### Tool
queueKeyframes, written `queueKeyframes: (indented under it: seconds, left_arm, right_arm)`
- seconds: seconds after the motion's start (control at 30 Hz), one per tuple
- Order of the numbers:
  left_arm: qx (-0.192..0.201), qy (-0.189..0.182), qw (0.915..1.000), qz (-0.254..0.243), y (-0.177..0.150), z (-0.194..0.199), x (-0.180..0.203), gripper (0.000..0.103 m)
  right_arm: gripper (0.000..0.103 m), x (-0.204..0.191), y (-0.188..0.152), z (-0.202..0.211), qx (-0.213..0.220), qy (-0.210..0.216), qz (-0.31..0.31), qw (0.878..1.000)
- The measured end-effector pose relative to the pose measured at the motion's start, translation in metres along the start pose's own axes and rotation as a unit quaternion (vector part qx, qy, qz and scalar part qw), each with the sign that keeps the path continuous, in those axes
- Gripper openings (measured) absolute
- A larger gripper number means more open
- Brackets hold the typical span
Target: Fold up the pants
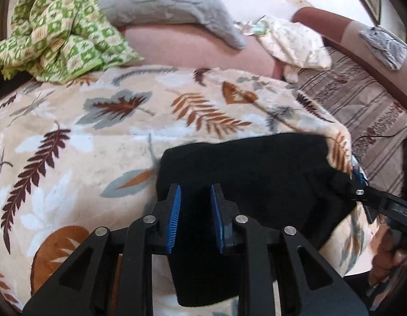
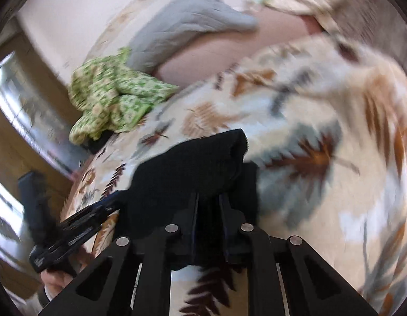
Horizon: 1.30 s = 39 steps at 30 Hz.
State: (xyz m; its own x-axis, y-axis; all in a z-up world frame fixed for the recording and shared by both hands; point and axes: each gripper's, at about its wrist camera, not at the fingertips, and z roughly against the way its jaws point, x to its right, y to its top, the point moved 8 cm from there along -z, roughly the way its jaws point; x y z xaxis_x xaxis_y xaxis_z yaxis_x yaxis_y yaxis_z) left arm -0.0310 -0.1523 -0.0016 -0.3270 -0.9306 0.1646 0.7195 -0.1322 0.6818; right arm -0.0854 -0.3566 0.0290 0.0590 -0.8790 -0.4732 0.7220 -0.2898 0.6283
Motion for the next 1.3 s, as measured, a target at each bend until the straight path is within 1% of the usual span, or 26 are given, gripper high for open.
queueKeyframes:
  seconds: [0.03,0.13,0.17,0.23,0.27,0.3,0.33,0.37,0.43,0.5,0.57,0.63,0.7,0.73,0.8,0.83,0.87,0.93,1.0,1.1,1.13,1.2,1.23,1.3]
  left_arm:
    - [-0.006,0.003,1.0,-0.002,-0.003,-0.004,-0.001,0.021]
    - [-0.003,0.003,0.9999,-0.011,-0.007,-0.008,0.002,0.023]
    - [-0.001,0.007,0.9998,-0.018,-0.008,-0.008,0.003,0.024]
    - [-0.001,0.016,0.9995,-0.028,-0.007,-0.005,0.004,0.025]
    - [0.0,0.018,0.9995,-0.026,-0.005,-0.002,0.004,0.025]
    - [0.006,0.014,0.9997,-0.022,-0.002,0.002,0.003,0.026]
    - [0.014,0.011,0.9997,-0.016,0.003,0.006,0.001,0.032]
    - [0.019,0.011,0.9997,-0.012,0.007,0.008,-0.001,0.044]
    - [0.029,0.013,0.9995,0.003,0.018,0.011,-0.007,0.054]
    - [0.026,0.021,0.9994,0.012,0.025,0.008,-0.012,0.054]
    - [0.015,0.028,0.9994,0.016,0.03,0.0,-0.015,0.054]
    - [-0.008,0.032,0.9994,0.011,0.032,-0.015,-0.014,0.054]
    - [-0.021,0.035,0.9991,0.006,0.029,-0.027,-0.012,0.054]
    - [-0.026,0.038,0.9989,0.0,0.029,-0.032,-0.011,0.054]
    - [-0.034,0.046,0.9983,-0.013,0.028,-0.044,-0.008,0.055]
    - [-0.039,0.049,0.9979,-0.017,0.027,-0.049,-0.008,0.056]
    - [-0.042,0.052,0.9976,-0.016,0.027,-0.054,-0.008,0.056]
    - [-0.046,0.05,0.9977,-0.006,0.027,-0.06,-0.01,0.057]
    - [-0.043,0.044,0.9981,-0.002,0.028,-0.058,-0.011,0.056]
    - [-0.03,0.041,0.9987,0.001,0.028,-0.041,-0.011,0.056]
    - [-0.024,0.04,0.9989,0.001,0.027,-0.033,-0.012,0.056]
    - [-0.011,0.038,0.9992,-0.005,0.024,-0.018,-0.011,0.056]
    - [-0.006,0.037,0.9993,-0.007,0.022,-0.012,-0.012,0.056]
    - [0.002,0.026,0.9996,-0.007,0.015,0.002,-0.009,0.056]
  right_arm:
    - [0.013,0.0,-0.002,-0.001,-0.004,-0.01,0.011,1.0]
    - [0.013,0.022,-0.024,-0.015,-0.051,-0.058,0.01,0.997]
    - [0.013,0.028,-0.03,-0.017,-0.057,-0.057,0.005,0.997]
    - [0.013,0.031,-0.029,-0.011,-0.051,-0.051,-0.007,0.997]
    - [0.014,0.031,-0.025,-0.006,-0.047,-0.059,-0.004,0.997]
    - [0.019,0.029,-0.02,0.002,-0.036,-0.068,0.0,0.997]
    - [0.019,0.025,-0.013,0.009,-0.022,-0.067,0.003,0.997]
    - [0.019,0.019,-0.006,0.015,-0.008,-0.057,0.006,0.998]
    - [0.019,0.006,0.009,0.021,0.01,-0.038,0.009,0.999]
    - [0.02,-0.009,0.021,0.016,0.014,-0.026,0.024,0.999]
    - [0.023,-0.02,0.029,0.001,0.009,-0.028,0.042,0.999]
    - [0.023,-0.024,0.033,-0.015,-0.001,-0.024,0.042,0.999]
    - [0.023,-0.024,0.033,-0.036,-0.018,-0.018,0.035,0.999]
    - [0.023,-0.021,0.031,-0.047,-0.027,-0.026,0.036,0.999]
    - [0.023,-0.008,0.025,-0.068,-0.053,-0.066,0.033,0.996]
    - [0.023,-0.003,0.022,-0.074,-0.061,-0.072,0.03,0.995]
    - [0.023,0.004,0.02,-0.081,-0.065,-0.073,0.024,0.995]
    - [0.023,0.014,0.017,-0.087,-0.057,-0.064,0.007,0.996]
    - [0.023,0.015,0.019,-0.086,-0.054,-0.055,-0.002,0.997]
    - [0.024,0.009,0.02,-0.07,-0.055,-0.055,0.011,0.997]
    - [0.027,0.006,0.019,-0.063,-0.054,-0.058,0.019,0.997]
    - [0.047,-0.002,0.016,-0.047,-0.05,-0.066,0.042,0.996]
    - [0.049,-0.007,0.013,-0.039,-0.047,-0.067,0.052,0.995]
    - [0.05,-0.014,0.003,-0.025,-0.048,-0.071,0.07,0.994]
